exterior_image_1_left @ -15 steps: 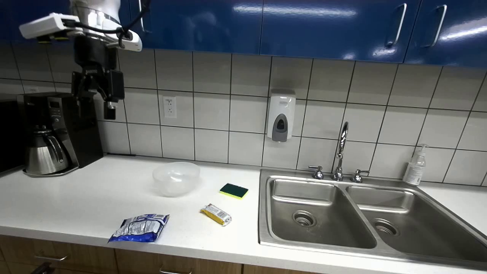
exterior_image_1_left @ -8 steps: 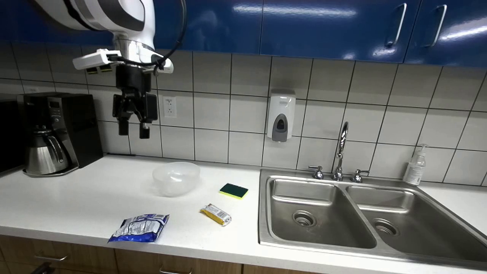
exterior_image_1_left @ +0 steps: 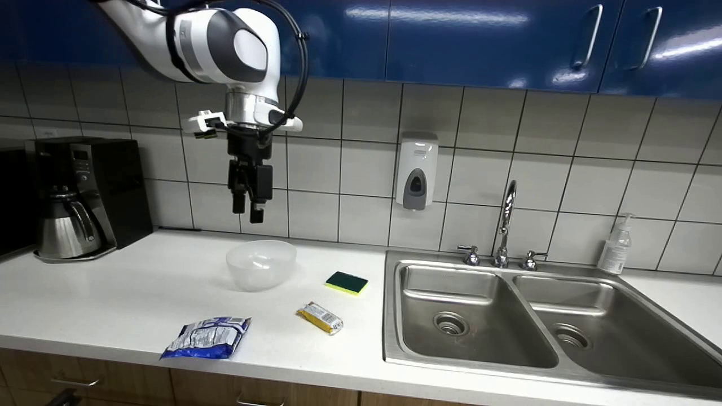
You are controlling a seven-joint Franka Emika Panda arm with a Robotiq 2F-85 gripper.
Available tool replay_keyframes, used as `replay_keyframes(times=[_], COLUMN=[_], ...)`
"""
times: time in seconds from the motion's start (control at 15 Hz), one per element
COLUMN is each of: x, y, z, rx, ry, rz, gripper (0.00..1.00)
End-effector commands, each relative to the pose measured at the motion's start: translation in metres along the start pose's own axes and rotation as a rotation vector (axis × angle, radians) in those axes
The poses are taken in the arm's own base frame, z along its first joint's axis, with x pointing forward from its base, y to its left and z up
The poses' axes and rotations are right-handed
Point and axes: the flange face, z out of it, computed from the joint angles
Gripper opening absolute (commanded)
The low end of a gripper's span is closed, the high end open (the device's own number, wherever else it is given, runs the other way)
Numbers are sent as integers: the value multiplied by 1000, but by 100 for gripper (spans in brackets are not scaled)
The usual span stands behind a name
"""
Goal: Put the orange packet in the bowl
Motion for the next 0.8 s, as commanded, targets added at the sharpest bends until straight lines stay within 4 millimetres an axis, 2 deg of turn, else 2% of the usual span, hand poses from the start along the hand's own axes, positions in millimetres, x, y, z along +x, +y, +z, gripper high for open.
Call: replay_keyframes(times=[0.0,0.47,0.73], x=[38,82,106], y=[-9,-36,-39], z=[12,54,79], rx=[29,32,29], ry=[0,8,1], rz=[161,395,526], gripper=[100,100,100])
